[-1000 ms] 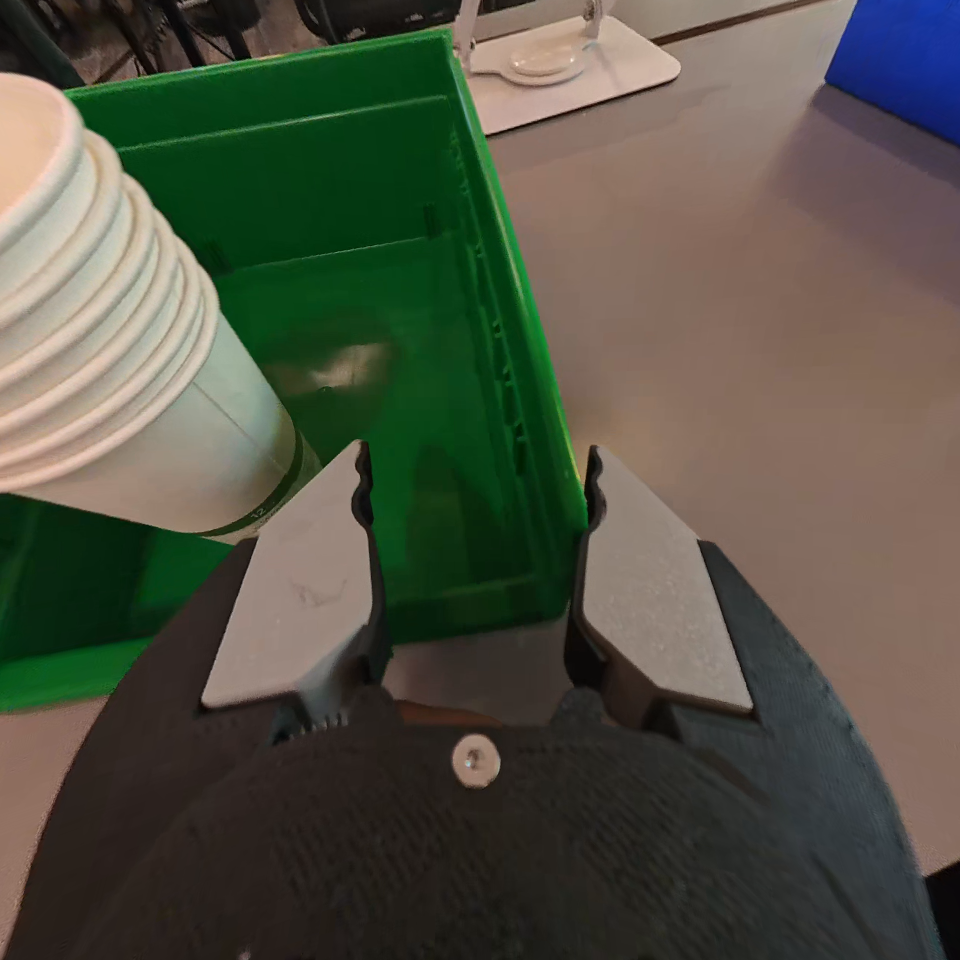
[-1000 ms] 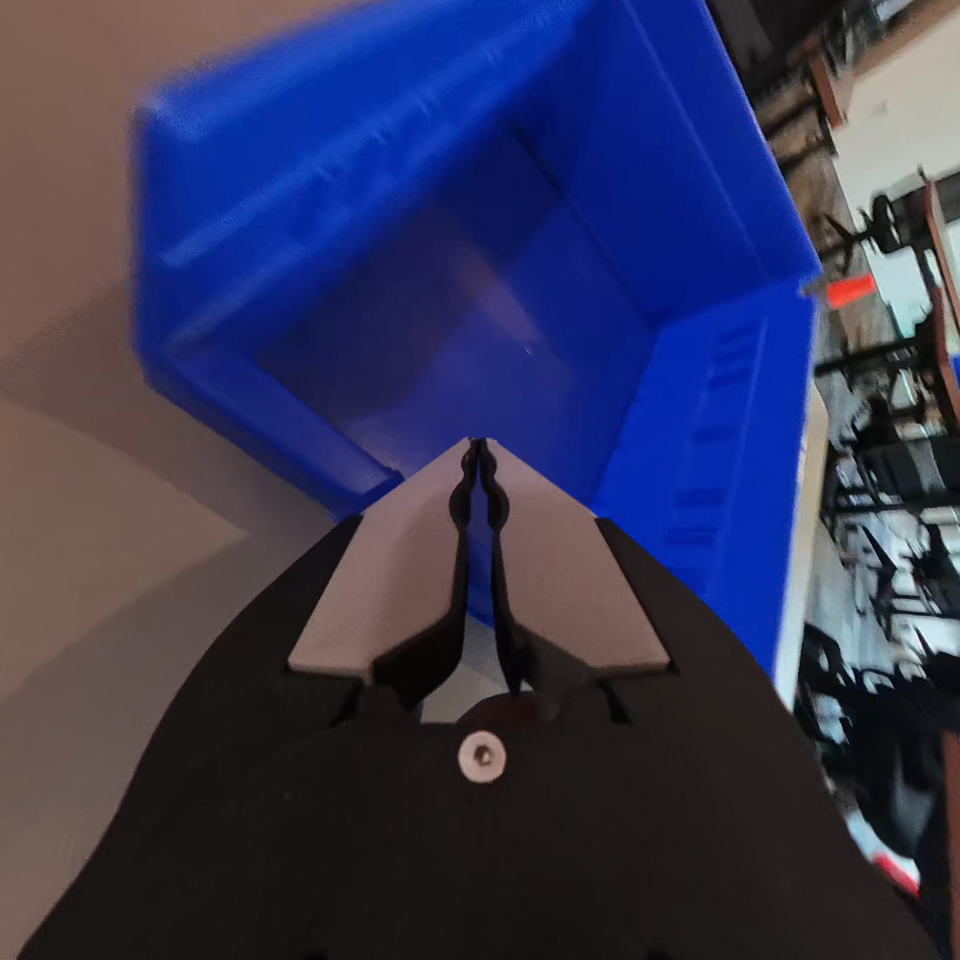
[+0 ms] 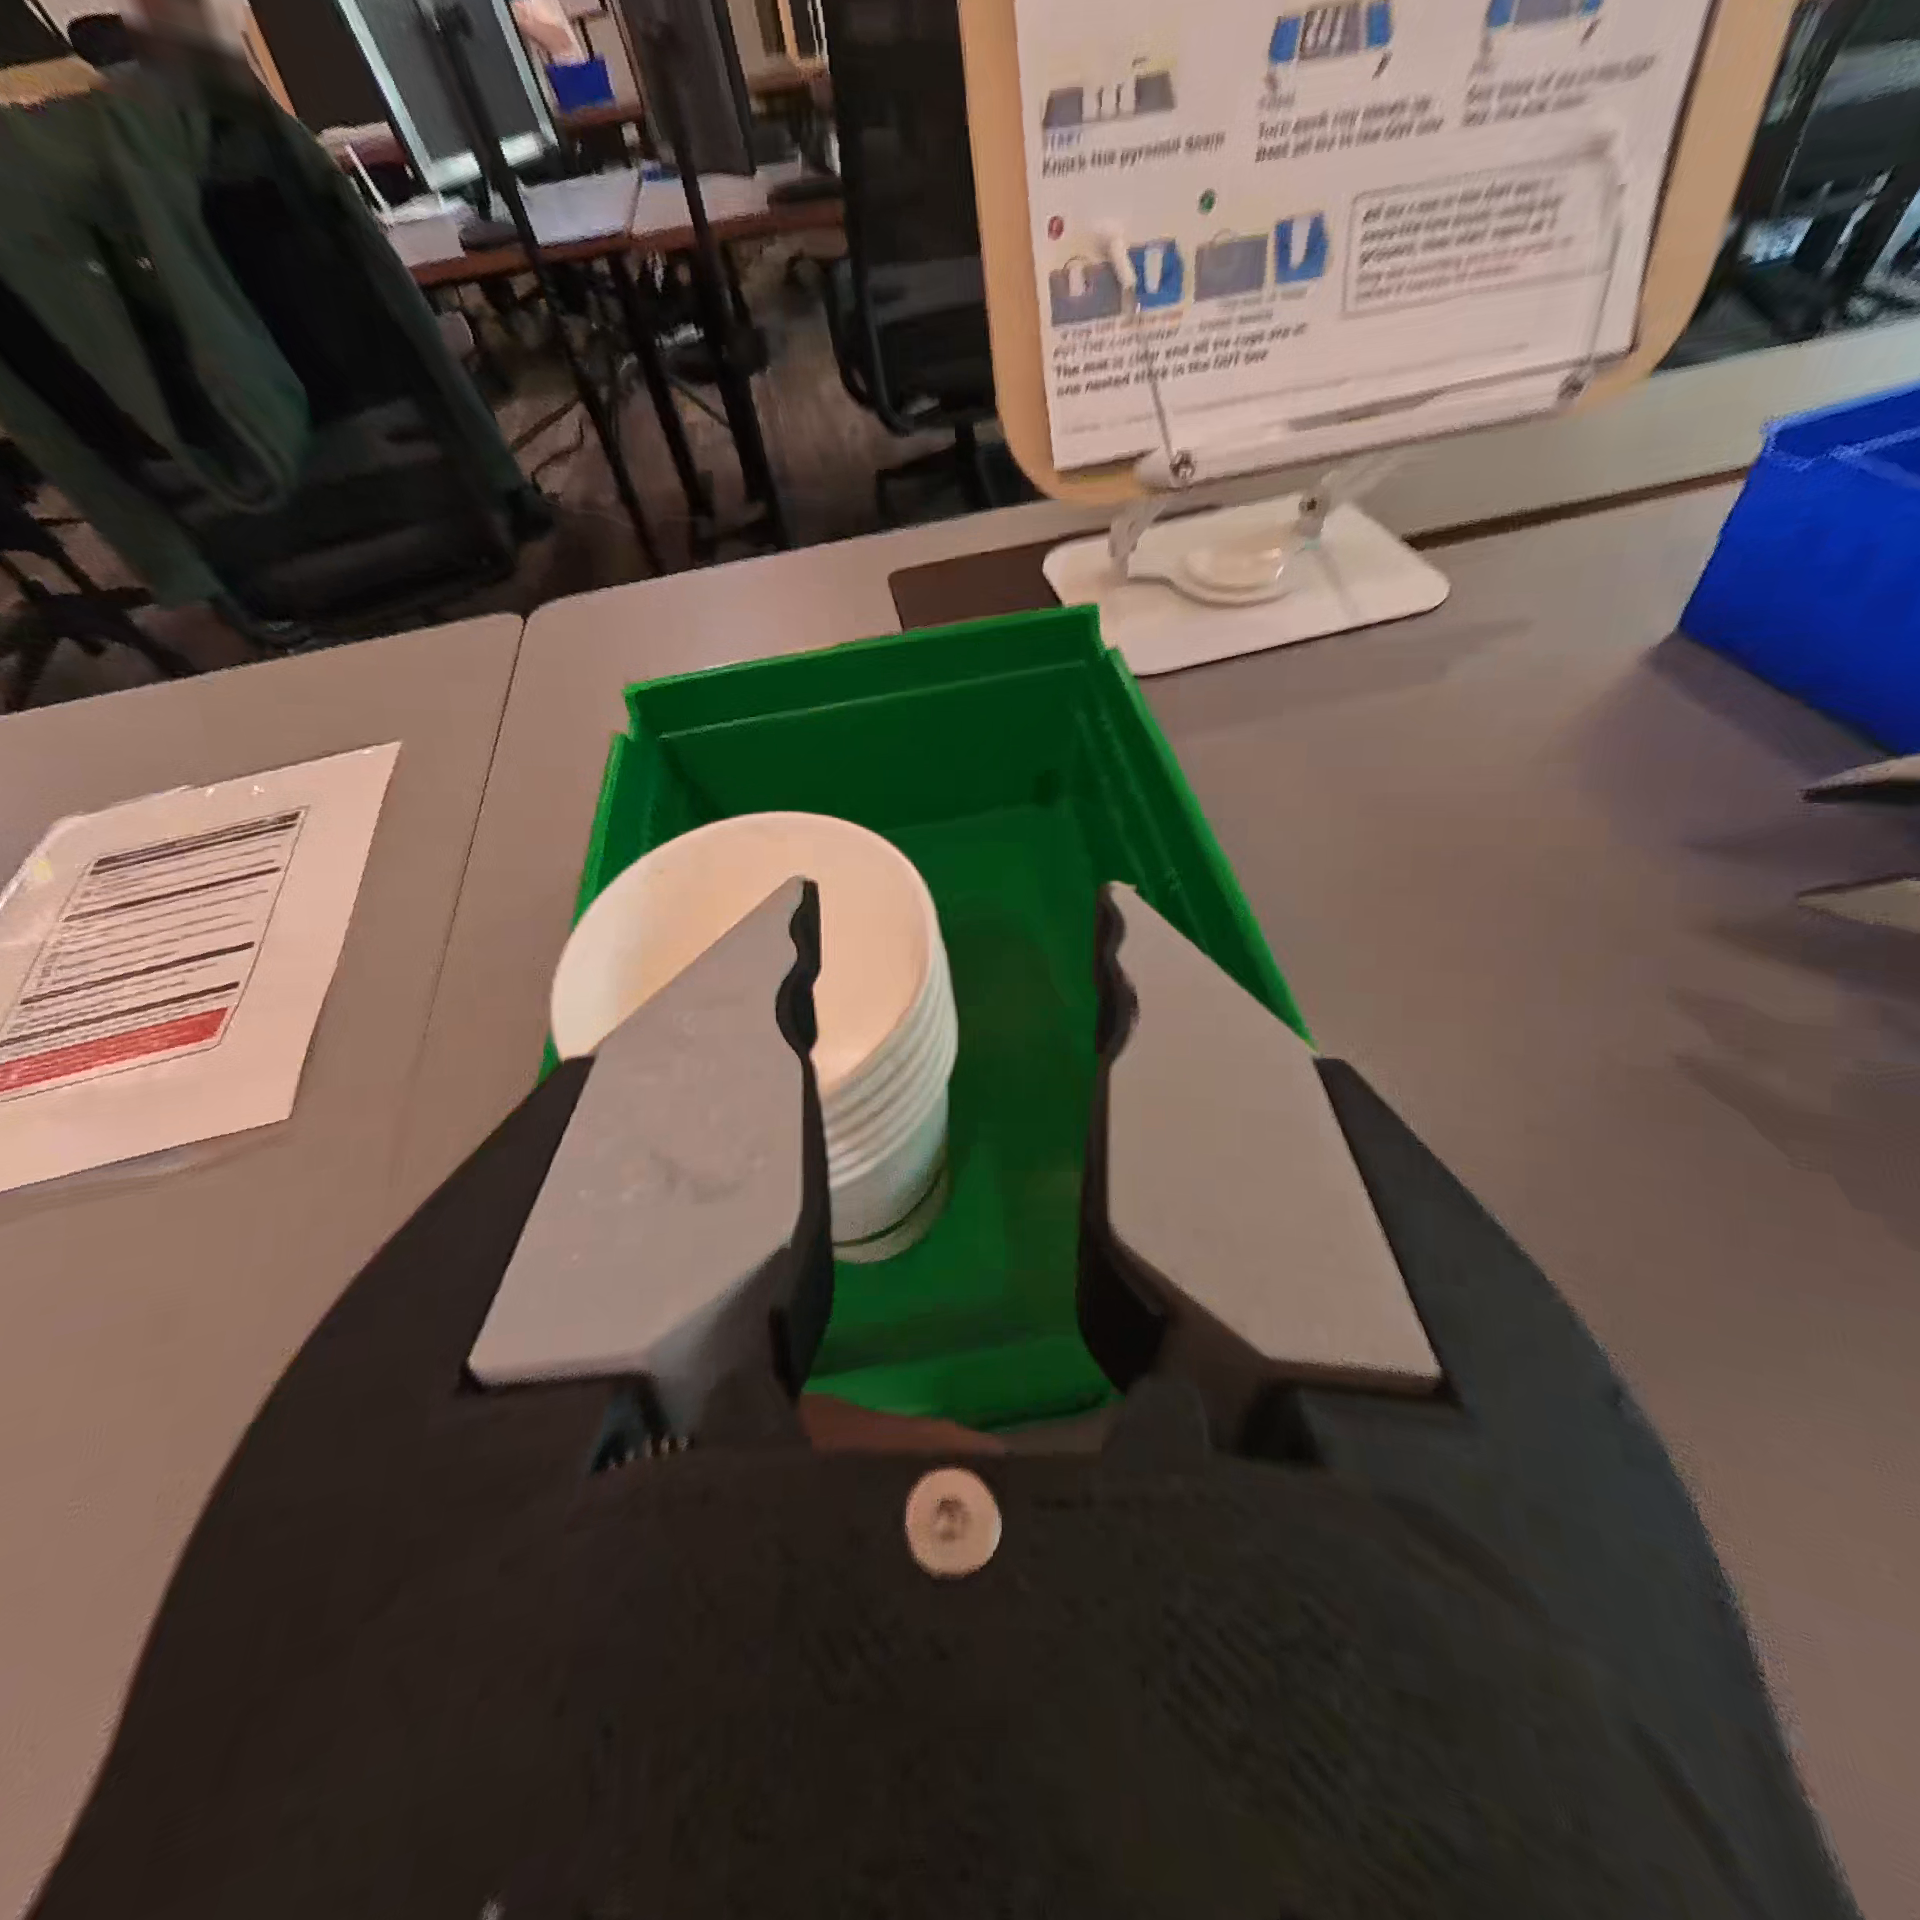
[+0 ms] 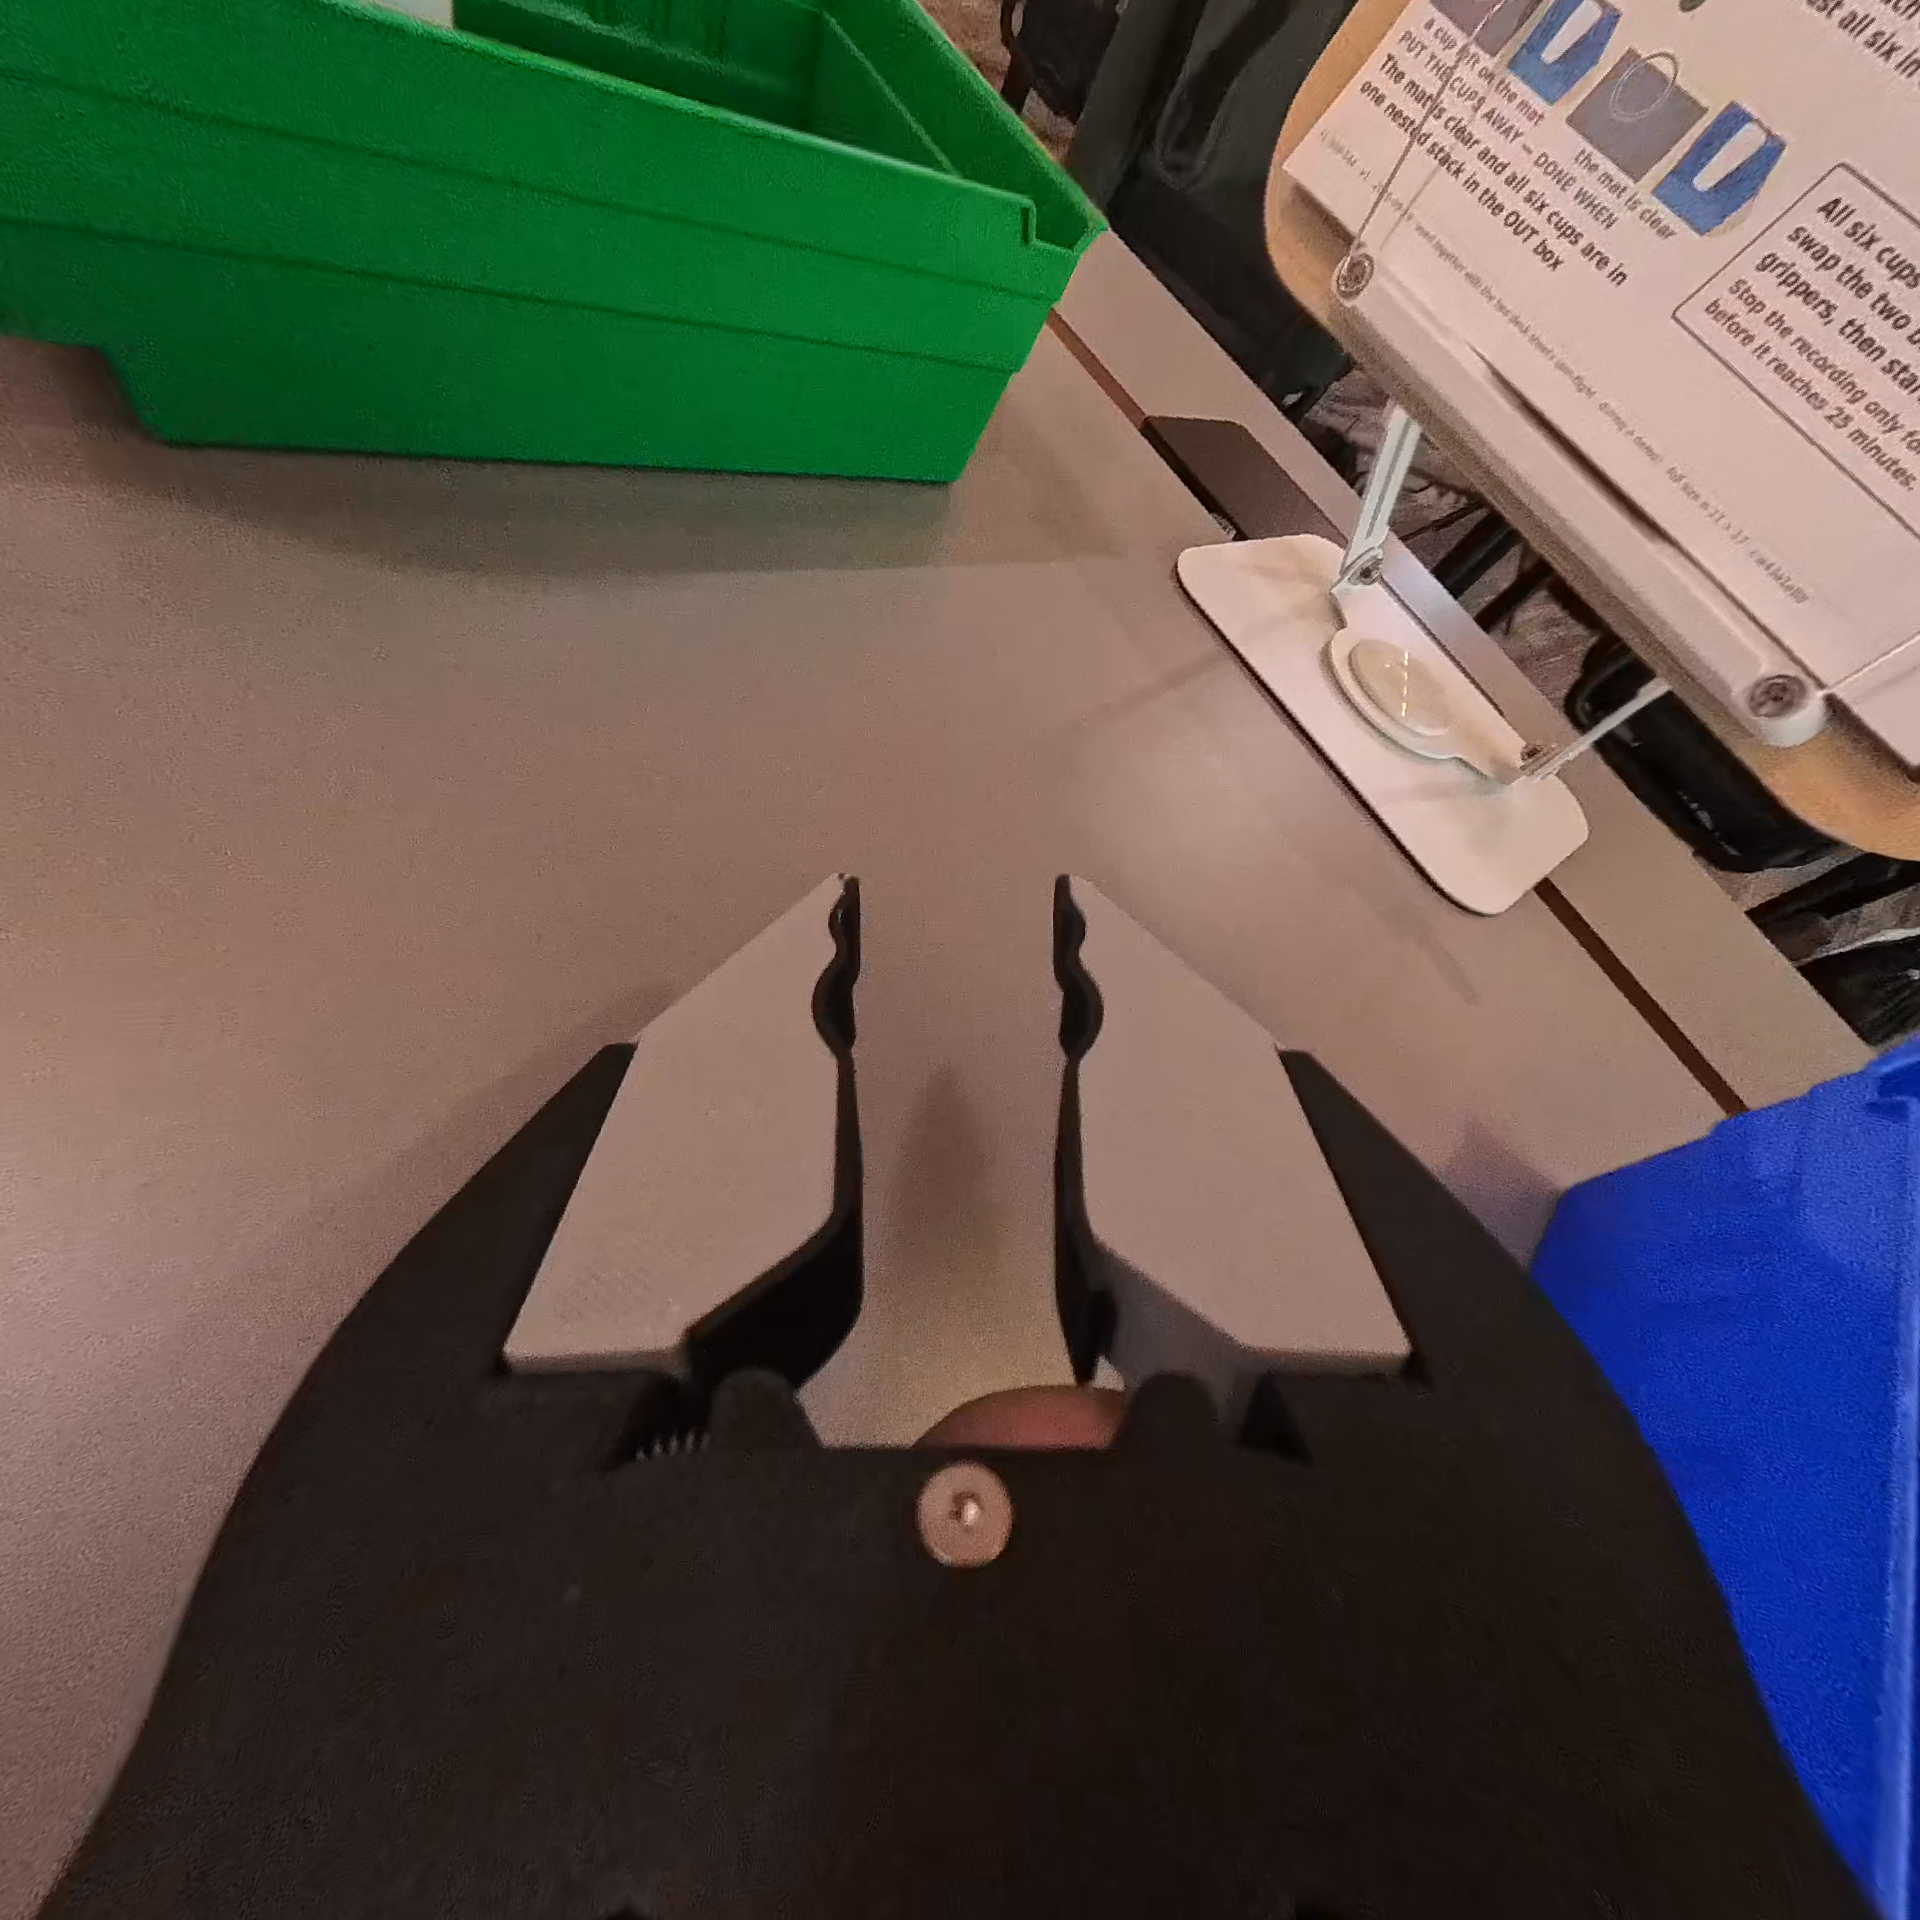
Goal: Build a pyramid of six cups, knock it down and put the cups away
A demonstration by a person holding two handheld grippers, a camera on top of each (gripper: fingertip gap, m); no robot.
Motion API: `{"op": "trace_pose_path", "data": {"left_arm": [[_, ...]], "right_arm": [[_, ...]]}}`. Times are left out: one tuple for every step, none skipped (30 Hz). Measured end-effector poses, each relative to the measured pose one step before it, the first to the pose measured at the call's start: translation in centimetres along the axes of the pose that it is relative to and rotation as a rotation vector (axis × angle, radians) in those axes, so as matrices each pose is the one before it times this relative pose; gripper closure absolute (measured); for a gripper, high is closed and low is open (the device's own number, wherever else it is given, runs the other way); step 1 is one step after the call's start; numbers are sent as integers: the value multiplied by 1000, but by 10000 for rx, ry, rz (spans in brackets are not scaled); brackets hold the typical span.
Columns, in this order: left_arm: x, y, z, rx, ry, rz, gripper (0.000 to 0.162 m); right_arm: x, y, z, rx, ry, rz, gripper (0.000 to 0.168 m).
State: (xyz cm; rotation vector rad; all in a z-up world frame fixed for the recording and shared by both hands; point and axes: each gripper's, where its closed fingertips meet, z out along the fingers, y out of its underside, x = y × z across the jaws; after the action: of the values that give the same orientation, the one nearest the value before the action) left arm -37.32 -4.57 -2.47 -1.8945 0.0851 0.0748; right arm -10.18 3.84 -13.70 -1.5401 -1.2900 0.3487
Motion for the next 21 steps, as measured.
{"op": "trace_pose_path", "data": {"left_arm": [[-300, 234, 433, -441, 11, 171, 112], [-119, 476, 500, -574, 79, 152, 112], [-207, 622, 523, -612, -32, 223, 112], [-474, 595, 514, -522, -270, 295, 112], [-649, 419, 436, -343, -413, 278, 115], [-447, 210, 352, -159, -283, 173, 126], [-15, -5, 240, -5, 33, 28, 133], [218, -145, 163, 81, 214, -80, 140], [195, -175, 83, 89, 196, -89, 148], [177, -135, 18, 68, 157, -28, 161], [53, -91, -22, 38, 53, 14, 161], [-69, -48, -62, 11, -17, 18, 161], [39, -7, -80, -16, 63, 12, 161], [45, -18, -80, -10, 85, 2, 161], [-148, -100, -86, 35, -33, 4, 162], [-264, -115, -109, 42, -106, 21, 162], [-250, -162, -159, 47, -112, 57, 162], [-276, -309, -255, 117, -162, 76, 162], [-335, -493, -394, 210, -216, 58, 161], [-365, -738, -549, 326, -245, 36, 161], [-425, -1034, -740, 471, -301, 6, 161]], "right_arm": [[264, 130, 501, 181, 223, -94, 134], [295, 298, 329, 192, 279, 35, 134], [62, 468, 130, 26, 107, 143, 135], [-203, 527, -30, -160, -100, 86, 134], [-68, 411, -173, -112, -12, -31, 133], [182, 314, -239, 41, 184, -135, 133], [231, 337, -228, -7, 205, -276, 135], [406, 267, -176, -64, 283, -278, 135], [366, 58, -162, 24, 234, -74, 136], [131, -9, -49, 28, 14, 82, 136], [7, -16, 15, -27, -105, 170, 136], [17, -4, 26, -35, -62, 180, 136], [92, 10, 77, -5, -23, 119, 136], [6, -9, 33, 6, -31, 27, 136], [-41, 0, 3, -4, -14, -12, 136], [-30, -18, -9, -8, 18, -37, 136], [-43, -41, 36, -8, 26, -48, 136], [-47, -83, 1, -1, 24, -48, 136], [-19, -45, 7, 3, 21, -37, 136], [-96, -66, 32, 20, 11, -17, 136], [-12, -139, -59, 46, 19, 13, 136]]}}
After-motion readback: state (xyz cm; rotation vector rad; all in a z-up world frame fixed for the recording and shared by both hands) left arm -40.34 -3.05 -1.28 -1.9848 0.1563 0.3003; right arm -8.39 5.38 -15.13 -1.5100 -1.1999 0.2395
